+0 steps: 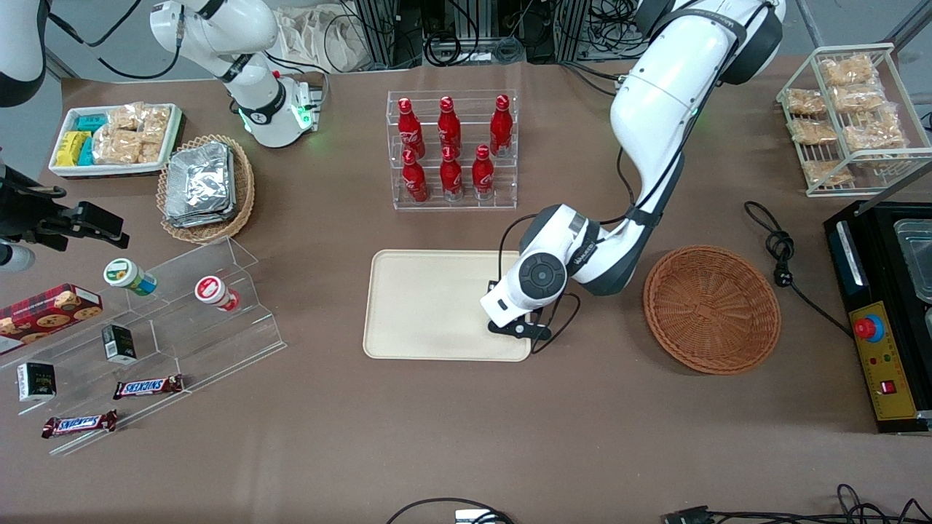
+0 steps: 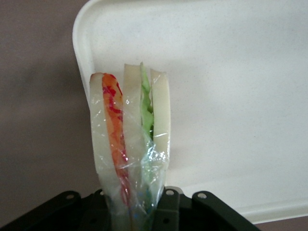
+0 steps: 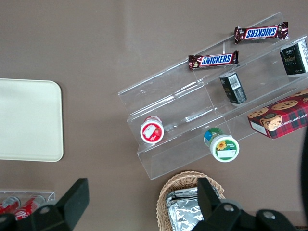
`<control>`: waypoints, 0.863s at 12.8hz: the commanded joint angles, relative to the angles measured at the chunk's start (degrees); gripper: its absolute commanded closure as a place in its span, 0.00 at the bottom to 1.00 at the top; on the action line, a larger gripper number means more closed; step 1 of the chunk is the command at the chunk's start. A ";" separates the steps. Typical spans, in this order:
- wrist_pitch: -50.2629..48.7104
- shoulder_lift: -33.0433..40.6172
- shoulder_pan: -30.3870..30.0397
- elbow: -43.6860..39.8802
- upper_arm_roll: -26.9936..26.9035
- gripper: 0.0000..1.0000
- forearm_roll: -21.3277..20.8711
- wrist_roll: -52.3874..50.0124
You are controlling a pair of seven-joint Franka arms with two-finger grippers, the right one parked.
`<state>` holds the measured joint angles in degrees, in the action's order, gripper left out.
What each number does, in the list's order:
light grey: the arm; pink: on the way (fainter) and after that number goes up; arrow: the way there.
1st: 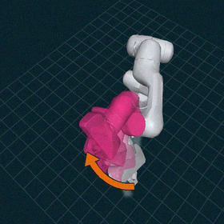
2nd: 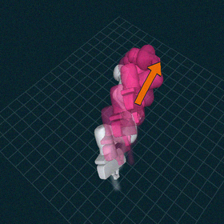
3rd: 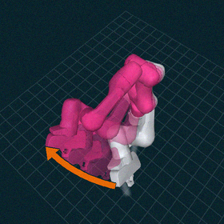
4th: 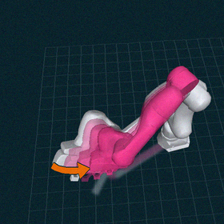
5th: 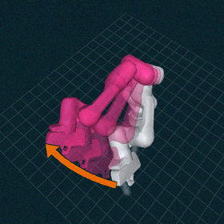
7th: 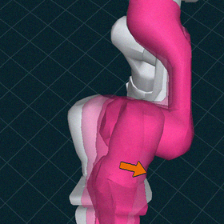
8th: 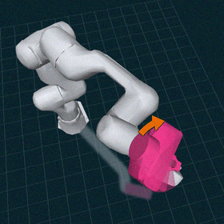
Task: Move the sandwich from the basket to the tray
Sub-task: 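Lower the sandwich onto the tray and open the left gripper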
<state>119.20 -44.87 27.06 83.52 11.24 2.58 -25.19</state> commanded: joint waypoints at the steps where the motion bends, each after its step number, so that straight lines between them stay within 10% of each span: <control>1: -0.29 -0.83 0.98 -2.14 -0.43 0.63 0.76 -0.04; 2: -0.20 -0.83 0.98 -2.14 -0.43 0.37 0.76 -0.04; 4: -0.03 -0.74 0.98 -2.14 -0.43 0.22 0.67 -0.04; 11: 0.07 0.57 0.19 -4.77 -0.52 0.18 0.76 -1.87</control>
<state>120.43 -44.89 27.23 81.12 11.10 2.69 -25.54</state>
